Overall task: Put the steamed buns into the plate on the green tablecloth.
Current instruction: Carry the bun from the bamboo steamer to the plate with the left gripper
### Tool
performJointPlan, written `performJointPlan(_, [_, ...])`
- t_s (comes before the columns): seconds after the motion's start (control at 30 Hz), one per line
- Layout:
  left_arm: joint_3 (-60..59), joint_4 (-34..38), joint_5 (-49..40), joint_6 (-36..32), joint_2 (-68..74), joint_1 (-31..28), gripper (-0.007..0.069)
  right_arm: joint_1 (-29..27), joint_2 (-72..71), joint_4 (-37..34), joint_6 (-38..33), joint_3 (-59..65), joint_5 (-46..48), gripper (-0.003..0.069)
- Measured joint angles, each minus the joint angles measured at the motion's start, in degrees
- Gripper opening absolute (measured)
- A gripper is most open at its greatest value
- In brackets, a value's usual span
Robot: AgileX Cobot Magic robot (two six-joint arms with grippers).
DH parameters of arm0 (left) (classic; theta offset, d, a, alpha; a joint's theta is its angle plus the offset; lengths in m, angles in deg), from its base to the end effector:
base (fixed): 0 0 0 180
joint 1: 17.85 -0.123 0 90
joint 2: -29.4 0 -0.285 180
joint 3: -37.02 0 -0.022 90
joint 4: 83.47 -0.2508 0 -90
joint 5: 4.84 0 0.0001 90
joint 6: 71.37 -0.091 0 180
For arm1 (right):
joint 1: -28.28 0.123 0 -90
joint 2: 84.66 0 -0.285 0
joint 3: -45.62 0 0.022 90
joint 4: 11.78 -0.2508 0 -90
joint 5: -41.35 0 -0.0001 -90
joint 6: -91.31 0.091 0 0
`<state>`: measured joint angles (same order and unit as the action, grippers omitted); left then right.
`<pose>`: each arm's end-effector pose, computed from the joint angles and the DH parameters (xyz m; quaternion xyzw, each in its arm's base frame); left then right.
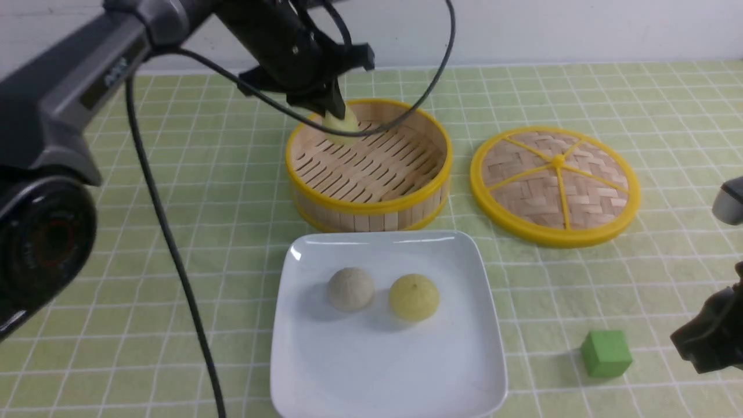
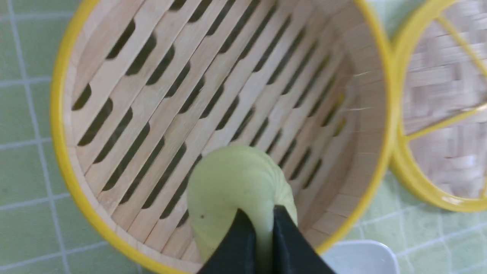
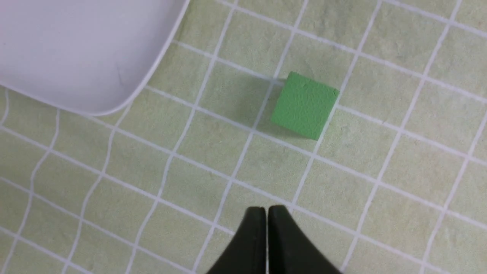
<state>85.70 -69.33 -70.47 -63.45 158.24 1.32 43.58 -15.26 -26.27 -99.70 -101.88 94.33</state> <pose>0.4399 -0.1744 0.3367 0.0775 0.9455 -0.1871 0.2552 0.1772 0.0673 0.2794 -0.1695 0.9548 0.1228 0.2113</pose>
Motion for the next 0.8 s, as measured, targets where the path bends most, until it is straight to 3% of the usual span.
performJointPlan(0.23, [-3.9, -2.4, -5.3, -5.8, -13.8, 0.1, 0.0019, 0.0, 0.0, -0.1, 0.0, 0.0, 0.3, 0.0035])
performJointPlan(0.37, [-14.2, -3.1, -5.3, -6.4, -21.8, 1.5, 0.0020, 0.0, 0.0, -0.1, 0.0, 0.0, 0.4, 0.0037])
performJointPlan(0.57, [-43.2, -1.6, -4.8, -6.5, -30.8, 9.4, 0.0022, 0.0, 0.0, -0.2, 0.0, 0.0, 0.5, 0.0048])
performJointPlan(0.8, [-59.9, 1.1, 14.1, -6.6, -27.5, 18.5, 0.0023, 0.0, 0.0, -1.0, 0.0, 0.0, 0.5, 0.0062])
